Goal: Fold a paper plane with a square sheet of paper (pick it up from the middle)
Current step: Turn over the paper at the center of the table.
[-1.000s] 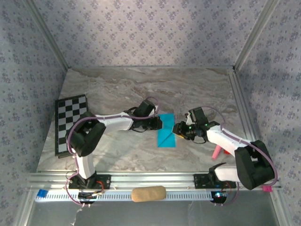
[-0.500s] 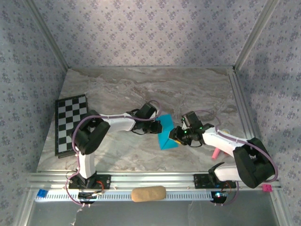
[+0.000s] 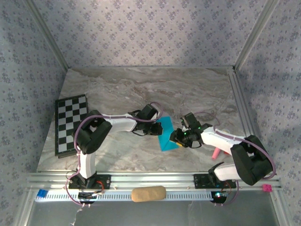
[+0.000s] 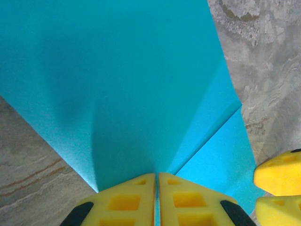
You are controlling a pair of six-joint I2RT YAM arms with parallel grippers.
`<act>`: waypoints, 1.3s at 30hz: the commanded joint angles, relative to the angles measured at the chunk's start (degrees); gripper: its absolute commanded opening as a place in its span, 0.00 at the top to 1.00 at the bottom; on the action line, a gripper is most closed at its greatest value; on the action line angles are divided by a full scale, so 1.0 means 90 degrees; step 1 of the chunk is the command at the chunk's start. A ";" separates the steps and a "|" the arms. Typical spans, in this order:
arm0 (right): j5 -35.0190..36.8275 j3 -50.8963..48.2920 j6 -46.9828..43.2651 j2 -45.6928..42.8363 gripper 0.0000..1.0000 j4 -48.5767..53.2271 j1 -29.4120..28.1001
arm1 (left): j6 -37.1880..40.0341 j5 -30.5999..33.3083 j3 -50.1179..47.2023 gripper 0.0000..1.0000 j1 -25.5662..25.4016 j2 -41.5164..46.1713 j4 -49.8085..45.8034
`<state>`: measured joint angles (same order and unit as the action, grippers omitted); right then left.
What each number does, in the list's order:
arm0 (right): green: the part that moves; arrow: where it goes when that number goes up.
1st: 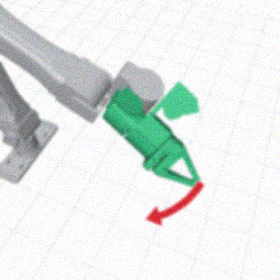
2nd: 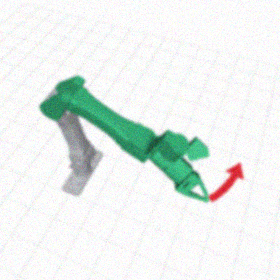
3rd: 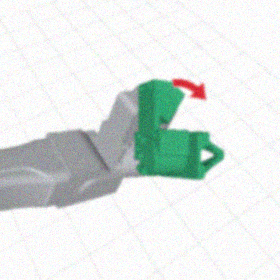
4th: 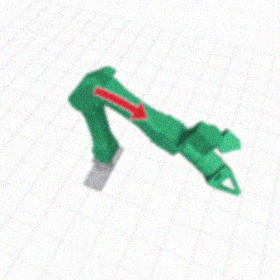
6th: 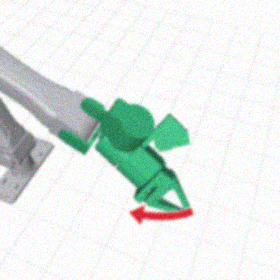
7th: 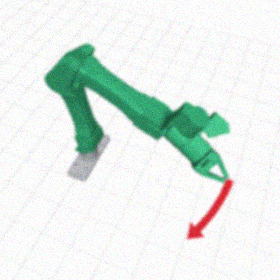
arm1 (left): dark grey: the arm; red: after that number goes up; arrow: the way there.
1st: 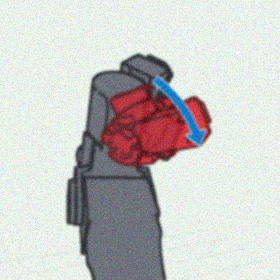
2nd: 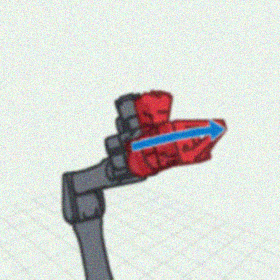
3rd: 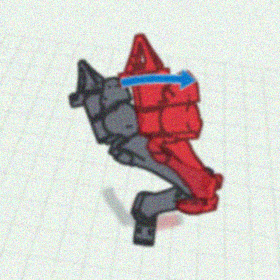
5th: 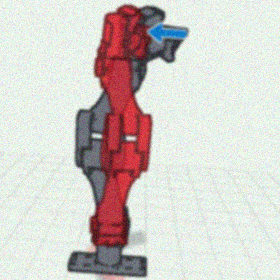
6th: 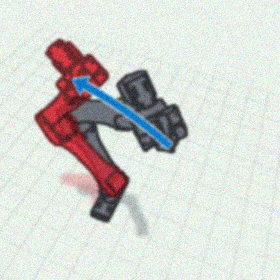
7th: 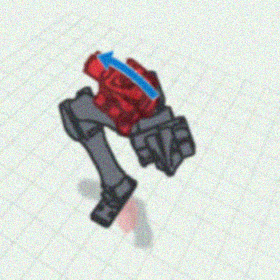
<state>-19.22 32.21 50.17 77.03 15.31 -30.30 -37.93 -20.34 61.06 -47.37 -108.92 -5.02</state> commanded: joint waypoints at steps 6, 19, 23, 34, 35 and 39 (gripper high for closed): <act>0.0106 -0.0004 -0.0130 -0.0101 0.55 0.0517 -0.0080 | 0.0108 0.0053 0.0137 0.88 -0.0069 -0.0138 -0.0258; 0.0091 -0.0227 -0.0142 -0.0384 0.51 0.0515 -0.0118 | 0.0102 0.0082 0.0103 0.88 -0.0097 -0.0182 -0.0240; -0.0118 -0.0271 -0.0076 -0.0166 0.51 0.0097 -0.0116 | 0.0108 0.0072 0.0124 0.88 -0.0100 -0.0191 -0.0274; -0.0482 -0.0264 0.0096 -0.0317 0.44 -0.1044 -0.0008 | 0.0114 0.0072 0.0068 0.88 -0.0093 -0.0160 -0.0263; -0.0562 -0.0240 0.0063 -0.0264 0.43 -0.1105 0.0048 | 0.0113 0.0071 0.0071 0.88 -0.0088 -0.0166 -0.0262; -0.0921 -0.0102 -0.0140 0.0060 0.43 -0.1422 0.0261 | 0.0117 0.0072 0.0084 0.88 -0.0093 -0.0173 -0.0253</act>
<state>-24.77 29.56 50.52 75.75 5.26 -28.97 -37.91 -20.16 61.36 -47.79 -109.19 -5.17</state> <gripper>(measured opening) 0.571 0.120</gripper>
